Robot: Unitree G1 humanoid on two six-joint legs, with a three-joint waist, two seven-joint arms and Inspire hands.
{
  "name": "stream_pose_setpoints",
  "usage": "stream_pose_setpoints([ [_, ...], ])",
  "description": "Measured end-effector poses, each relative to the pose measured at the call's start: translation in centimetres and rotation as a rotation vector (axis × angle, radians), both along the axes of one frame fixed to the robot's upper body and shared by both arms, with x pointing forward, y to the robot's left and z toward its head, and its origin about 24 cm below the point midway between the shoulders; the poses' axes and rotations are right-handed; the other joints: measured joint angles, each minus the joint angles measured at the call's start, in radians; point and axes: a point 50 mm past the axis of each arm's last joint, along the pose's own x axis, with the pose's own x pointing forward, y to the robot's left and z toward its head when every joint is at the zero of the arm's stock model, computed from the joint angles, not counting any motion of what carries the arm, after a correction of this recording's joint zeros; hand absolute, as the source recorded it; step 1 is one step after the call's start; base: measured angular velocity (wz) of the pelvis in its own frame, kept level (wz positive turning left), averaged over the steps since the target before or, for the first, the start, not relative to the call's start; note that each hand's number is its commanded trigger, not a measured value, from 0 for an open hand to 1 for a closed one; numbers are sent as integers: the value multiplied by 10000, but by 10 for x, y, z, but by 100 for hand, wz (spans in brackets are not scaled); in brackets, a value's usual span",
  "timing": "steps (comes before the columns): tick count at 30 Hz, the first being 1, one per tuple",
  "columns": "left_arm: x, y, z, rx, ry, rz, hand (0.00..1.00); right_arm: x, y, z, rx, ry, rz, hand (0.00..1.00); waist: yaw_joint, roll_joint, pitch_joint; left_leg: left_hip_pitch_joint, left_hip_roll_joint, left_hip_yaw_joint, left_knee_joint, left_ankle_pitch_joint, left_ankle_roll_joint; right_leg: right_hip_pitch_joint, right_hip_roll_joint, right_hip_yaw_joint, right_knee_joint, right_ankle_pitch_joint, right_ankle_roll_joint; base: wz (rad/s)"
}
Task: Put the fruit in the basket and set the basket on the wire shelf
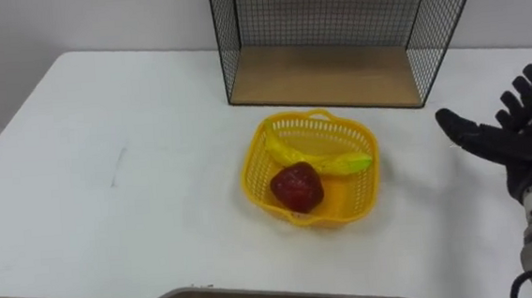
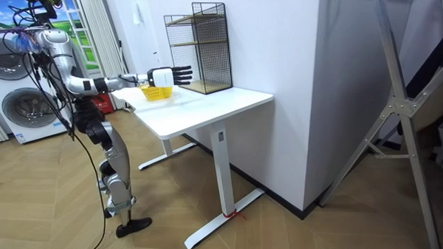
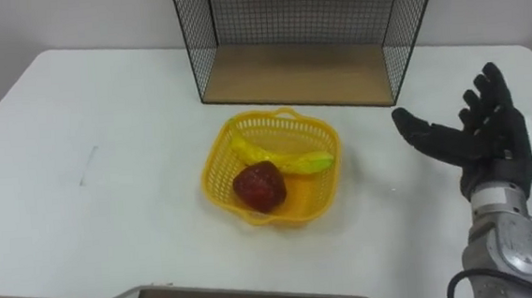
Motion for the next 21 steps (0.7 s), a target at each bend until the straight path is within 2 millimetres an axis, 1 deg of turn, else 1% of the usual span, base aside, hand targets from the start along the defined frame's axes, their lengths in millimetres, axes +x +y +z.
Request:
stream_pose_setpoints([
  [1, 6, 2, 9, 497, -120, -81, 0, -1, -1, -1, -211, 118, -91, 0, 8, -2, 7, -12, 1, 1, 3, 0, 0, -40, 3, 9, 6, 0, 0, 0],
  [4, 13, 4, 23, 1216, -423, -31, 0, -3, -1, -3, -229, 193, -141, 0, 41, 29, 12, 4, 3, 4, -38, 0, 0, -80, 9, 47, 17, -1, 2, -6],
  [6, 22, 5, 41, 1998, -1004, 0, 0, -7, -2, -6, -240, 349, -269, 0, 136, 10, 15, 4, 9, 39, -44, 0, 1, -136, 13, 46, 51, -1, 2, -5],
  [7, 24, 5, 45, 2231, -1116, -27, 0, -7, -2, -6, -240, 366, -294, 0, 171, 5, 20, 2, 11, 44, -45, 0, 1, -166, 11, 50, 79, -2, 2, -5],
  [8, 30, 5, 54, 2749, -1265, -136, 0, -8, -2, -7, -225, 387, -342, 0, 200, 5, 44, 4, 10, 36, -43, -1, 2, -177, 3, 46, 130, -6, 9, 0],
  [10, 40, 2, 68, 3583, -1586, -487, 0, -8, 1, -8, -210, 419, -234, 0, 197, 0, 49, 4, 5, 27, -35, -13, 20, -167, -7, 42, 138, -12, 19, 0],
  [13, 51, -3, 79, 3886, -2196, -888, 0, -7, 3, -8, -213, 341, 17, 0, 201, 15, 58, 3, -13, 21, -13, -21, 30, -144, -20, 49, 138, -18, 28, 0],
  [14, 53, -4, 79, 3903, -2262, -951, 0, -7, 4, -8, -241, 338, 58, 0, 223, 21, 61, 6, -14, 21, -9, -20, 30, -136, -19, 73, 136, -19, 29, 0],
  [15, 55, -7, 81, 3924, -2391, -1153, 0, -7, 5, -8, -393, 348, 101, 0, 230, 30, 75, 20, -12, 34, 1, -20, 30, -128, -7, 157, 133, -19, 30, -4],
  [17, 61, -11, 87, 3987, -2688, -1537, 0, -7, 7, -9, -371, 244, 174, 0, 203, 45, 109, 13, -11, 28, 41, -21, 30, -119, -2, 172, 133, -19, 29, 0],
  [20, 73, -22, 102, 4354, -3365, -2425, 0, -7, 13, -11, -109, 89, 353, 0, 77, 84, 143, 2, -16, 8, 84, -27, 36, -82, -15, 111, 118, -18, 28, 5],
  [21, 77, -26, 109, 4558, -3622, -2780, 0, -7, 15, -12, -92, 62, 455, 0, -18, 93, 154, 1, -19, 12, 82, -27, 36, -84, -19, 67, 117, -19, 29, 0],
])
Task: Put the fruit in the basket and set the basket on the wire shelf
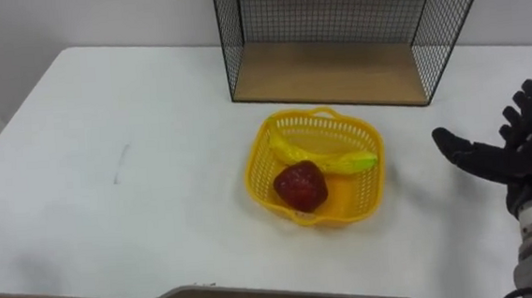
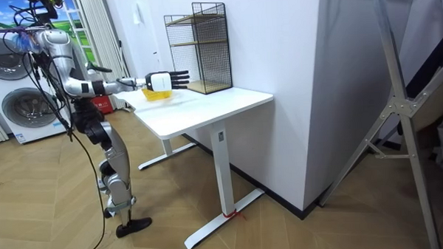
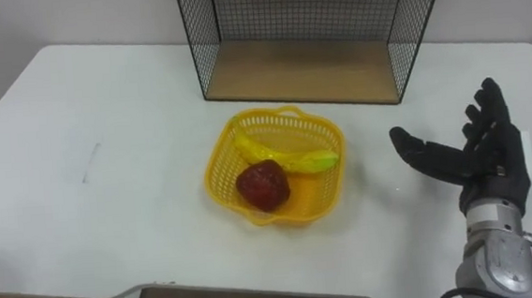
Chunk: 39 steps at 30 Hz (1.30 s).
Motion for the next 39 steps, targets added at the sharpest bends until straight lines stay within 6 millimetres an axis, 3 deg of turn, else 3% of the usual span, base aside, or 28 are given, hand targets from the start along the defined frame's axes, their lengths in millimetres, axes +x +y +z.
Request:
stream_pose_setpoints([
  [5, 18, -23, 17, 425, -806, -2179, 0, 2, 15, -9, 10, 82, 812, 0, -174, 5, 5, -6, -4, 16, 7, 2, 0, 5, -5, -15, -9, -1, 0, 0],
  [13, 53, -79, 10, 6, -425, -6543, 0, 2, 40, -33, 536, 801, 2077, 0, -368, -240, 90, -75, -11, 22, -6, 3, 2, -108, -1, 110, -5, -8, 12, -1],
  [15, 57, -86, 8, -305, -537, -7231, 0, 3, 43, -32, 518, 712, 2197, 0, -459, -270, 51, -158, -17, 31, 22, 2, 3, -221, -10, 115, 11, -8, 12, -4],
  [22, 64, -119, -4, -2317, -1068, -9565, 0, 14, 54, -31, 869, 401, 2585, 0, -555, -284, 47, -1, 26, 301, 2, 4, 3, -217, 34, 361, 31, 7, -7, -10],
  [34, 65, -138, -27, -3377, -471, -11143, 0, 16, 71, -37, 1661, 405, 3102, 0, -574, -389, 114, 19, 44, 329, -21, 0, 1, -264, 50, 383, 186, 22, -21, -1],
  [39, 65, -145, -28, -3425, -409, -11791, 0, 18, 79, -37, 1959, 308, 3423, 0, -577, -396, 117, 17, 46, 377, -2, 0, 1, -283, 52, 406, 188, 22, -22, -1],
])
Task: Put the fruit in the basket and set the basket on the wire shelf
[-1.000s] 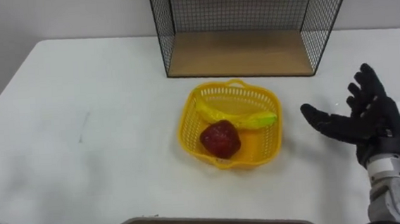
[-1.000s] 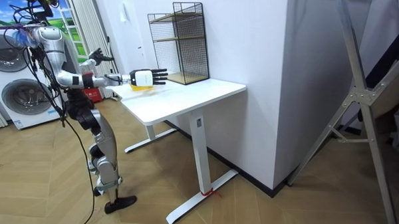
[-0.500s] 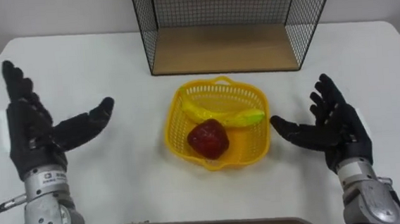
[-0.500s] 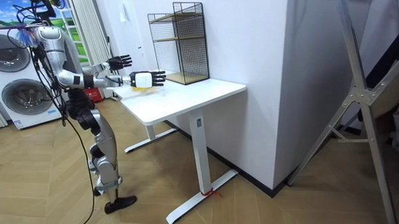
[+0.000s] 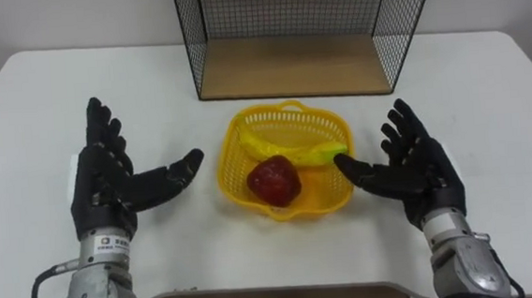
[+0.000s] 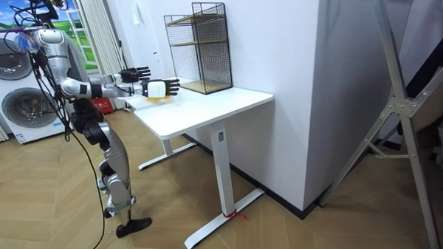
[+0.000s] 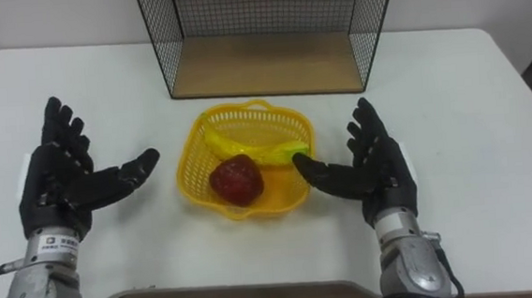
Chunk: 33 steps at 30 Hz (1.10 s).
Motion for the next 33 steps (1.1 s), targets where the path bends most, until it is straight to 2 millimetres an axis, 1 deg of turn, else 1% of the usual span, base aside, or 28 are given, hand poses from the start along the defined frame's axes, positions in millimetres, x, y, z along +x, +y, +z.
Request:
stream_pose_setpoints([
  [3, 0, -2, 0, -48, -35, -245, 0, 2, 3, 1, 339, -96, 18, 0, -10, 0, 0, -18, 4, 50, -4, 0, 0, -75, 0, 29, 7, 3, -4, -4],
  [9, 0, -14, -5, -151, 154, -938, 0, 3, 5, -2, 934, 5, 53, 0, -29, -7, 3, -16, 14, 85, -6, 1, 1, -86, -2, 33, 7, 3, -4, 0],
  [13, -1, -15, -11, -163, 455, -1001, 0, 1, 4, -8, 1045, 250, -11, 0, -41, -12, 7, -42, 25, 126, -6, 1, 1, -122, 7, 53, 6, 4, -5, 0],
  [20, -1, -15, -11, -181, 446, -1109, 0, 5, 9, -12, 1064, 394, 176, 0, -84, -71, 44, -92, 41, 152, -14, 0, -1, -150, 28, 57, -26, 6, -10, 0],
  [27, -1, -21, -12, -226, 441, -1404, 0, 6, 14, -13, 1199, 329, 251, 0, -238, -108, 21, -146, 73, 157, 9, 1, -4, -145, 68, 53, -165, 46, -33, 0],
  [31, 1, -24, -11, -243, 383, -1540, 0, 6, 14, -14, 1218, 366, 327, 0, -264, -111, 19, -74, 104, 207, -6, 3, -7, -116, 94, 84, -155, 55, -48, -3],
  [33, 1, -26, -15, -253, 540, -1668, 0, 7, 16, -15, 1157, 391, 410, 0, -220, -108, 18, -49, 110, 282, -12, 3, -7, -114, 105, 160, -155, 64, -61, -10],
])
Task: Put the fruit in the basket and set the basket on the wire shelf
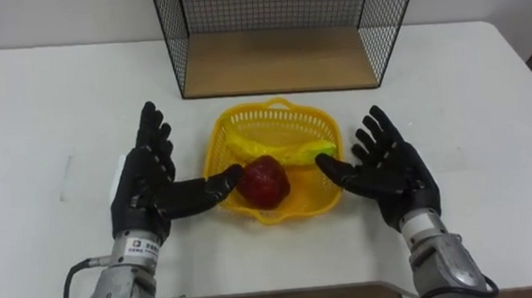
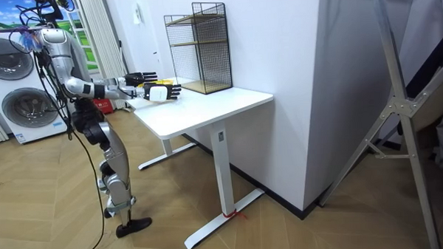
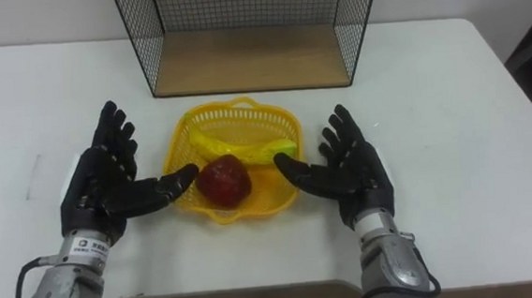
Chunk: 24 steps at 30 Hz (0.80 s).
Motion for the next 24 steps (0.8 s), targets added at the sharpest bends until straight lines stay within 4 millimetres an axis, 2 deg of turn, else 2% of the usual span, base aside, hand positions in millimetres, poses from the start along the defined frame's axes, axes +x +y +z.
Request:
stream_pose_setpoints([
  [5, -3, -8, -14, -30, 676, -531, 0, 0, 4, -1, 17, -18, 310, 0, -28, -34, -6, -11, 2, 77, -2, -4, -5, -31, 7, 59, -1, 17, -1, -3],
  [12, -5, -25, -17, -500, 859, -1357, 0, 4, 15, -2, -71, -25, 744, 0, -62, -44, -18, -26, 7, 145, 7, -7, -6, -44, 18, 133, -4, 33, -2, -2],
  [18, -8, -40, -21, -883, 1249, -2027, 0, 4, 18, -2, -10, -20, 780, 0, -62, -42, -31, 2, 7, 143, 8, -6, -6, -62, 20, 140, 1, 36, -6, 0],
  [24, -9, -43, -22, -1056, 1398, -2172, 0, 3, 21, -2, -6, 10, 917, 0, -62, -40, -51, 19, 7, 143, 9, -5, -5, -55, 19, 140, 7, 39, -8, 0],
])
